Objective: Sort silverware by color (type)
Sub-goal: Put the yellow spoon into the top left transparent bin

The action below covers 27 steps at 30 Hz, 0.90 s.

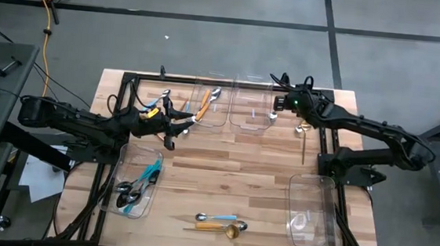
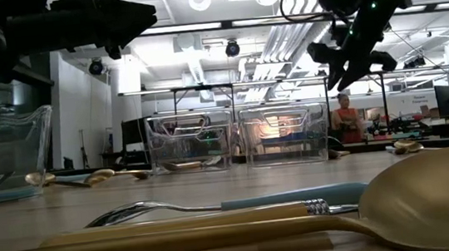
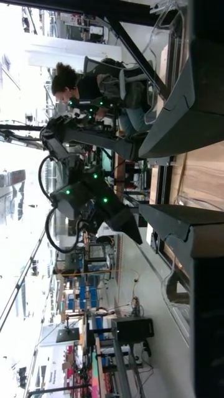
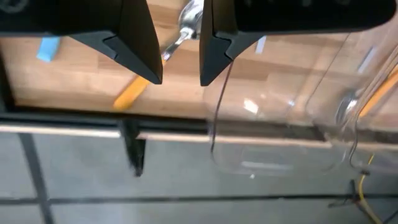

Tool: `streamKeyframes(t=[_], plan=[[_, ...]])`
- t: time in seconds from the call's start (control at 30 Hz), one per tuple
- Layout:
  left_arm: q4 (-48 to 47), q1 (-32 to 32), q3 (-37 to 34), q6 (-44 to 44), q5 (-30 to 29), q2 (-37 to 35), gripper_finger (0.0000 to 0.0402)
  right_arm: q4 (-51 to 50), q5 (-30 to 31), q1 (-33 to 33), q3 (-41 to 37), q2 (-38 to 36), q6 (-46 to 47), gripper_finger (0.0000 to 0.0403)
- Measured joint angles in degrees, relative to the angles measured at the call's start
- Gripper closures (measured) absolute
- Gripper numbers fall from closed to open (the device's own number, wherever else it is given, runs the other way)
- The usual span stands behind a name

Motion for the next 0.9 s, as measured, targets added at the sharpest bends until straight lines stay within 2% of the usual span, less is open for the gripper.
streamKeyframes(t=[0.33,0.5,0.57,0.7,0.9], plan=[[0.0,0.0,0.0,-0.1,0.0,0.0,0.0282,-0.5,-2.5,-2.1,0.0,0.4,-0.4,0.0310],[0.0,0.0,0.0,-0.1,0.0,0.0,0.0282,-4.1,-8.4,-5.4,0.0,1.2,1.5,0.0310],[0.0,0.0,0.0,-0.2,0.0,0.0,0.0282,-4.9,-8.9,-6.3,0.0,1.9,2.7,0.0310],[0.0,0.0,0.0,-0.2,0.0,0.0,0.0282,-5.5,-9.6,-7.5,0.0,4.5,3.9,0.0310],[0.0,0.0,0.0,-1.6,0.0,0.0,0.0282,-4.3,-13.8,-9.1,0.0,11.8,5.9,0.0310]])
